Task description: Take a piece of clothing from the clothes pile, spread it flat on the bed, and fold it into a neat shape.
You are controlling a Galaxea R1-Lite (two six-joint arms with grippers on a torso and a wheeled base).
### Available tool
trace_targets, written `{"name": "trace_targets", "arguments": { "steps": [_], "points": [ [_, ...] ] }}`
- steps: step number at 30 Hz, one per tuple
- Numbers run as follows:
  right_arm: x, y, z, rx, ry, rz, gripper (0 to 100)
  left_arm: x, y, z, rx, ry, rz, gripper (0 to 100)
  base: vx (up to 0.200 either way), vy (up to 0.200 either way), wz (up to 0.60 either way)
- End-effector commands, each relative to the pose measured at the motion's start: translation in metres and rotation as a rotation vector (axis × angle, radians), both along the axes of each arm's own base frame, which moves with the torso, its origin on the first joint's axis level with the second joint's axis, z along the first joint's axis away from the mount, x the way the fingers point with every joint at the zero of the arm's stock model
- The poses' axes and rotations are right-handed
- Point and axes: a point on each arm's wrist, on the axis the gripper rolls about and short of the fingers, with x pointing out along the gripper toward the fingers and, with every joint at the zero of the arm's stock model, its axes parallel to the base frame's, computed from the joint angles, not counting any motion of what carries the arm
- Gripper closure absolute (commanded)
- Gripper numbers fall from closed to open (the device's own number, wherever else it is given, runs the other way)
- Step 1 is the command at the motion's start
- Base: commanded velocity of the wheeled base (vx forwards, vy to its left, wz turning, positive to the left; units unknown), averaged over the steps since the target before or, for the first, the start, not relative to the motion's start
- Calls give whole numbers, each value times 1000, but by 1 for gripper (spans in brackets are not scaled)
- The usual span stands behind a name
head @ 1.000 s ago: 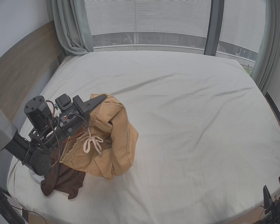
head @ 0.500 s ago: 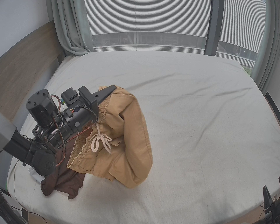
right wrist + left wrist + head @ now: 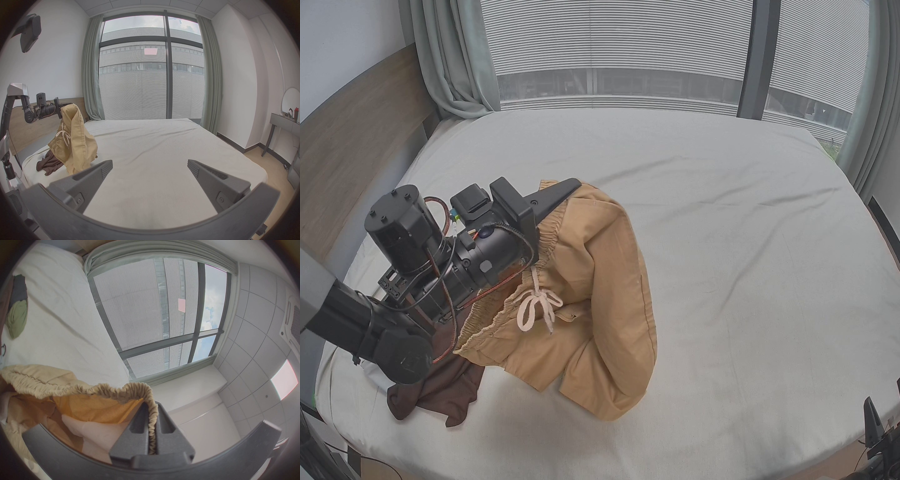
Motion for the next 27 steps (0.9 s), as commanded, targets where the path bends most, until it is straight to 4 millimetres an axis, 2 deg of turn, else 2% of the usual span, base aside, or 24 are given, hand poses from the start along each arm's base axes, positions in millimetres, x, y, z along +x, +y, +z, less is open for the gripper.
{"name": "trace_targets", "arguments": {
  "steps": [1,4,6,10,18,21,27],
  "points": [
    [0,0,-5,0,1,0,0,-5,-19,12,-67,2,-36,100,0,0,0],
    [0,0,-5,0,1,0,0,-7,-32,20,-120,11,-35,100,0,0,0],
    [0,0,-5,0,3,0,0,-5,-46,14,-129,37,-36,100,0,0,0],
    [0,0,-5,0,3,0,0,0,-60,12,-143,39,-31,100,0,0,0],
    [0,0,-5,0,3,0,0,-12,-89,17,-143,49,-110,100,0,0,0],
    [0,0,-5,0,3,0,0,-12,-98,21,-148,45,-126,100,0,0,0],
    [0,0,-5,0,3,0,0,-9,-130,28,-146,75,-127,100,0,0,0]
  ]
}}
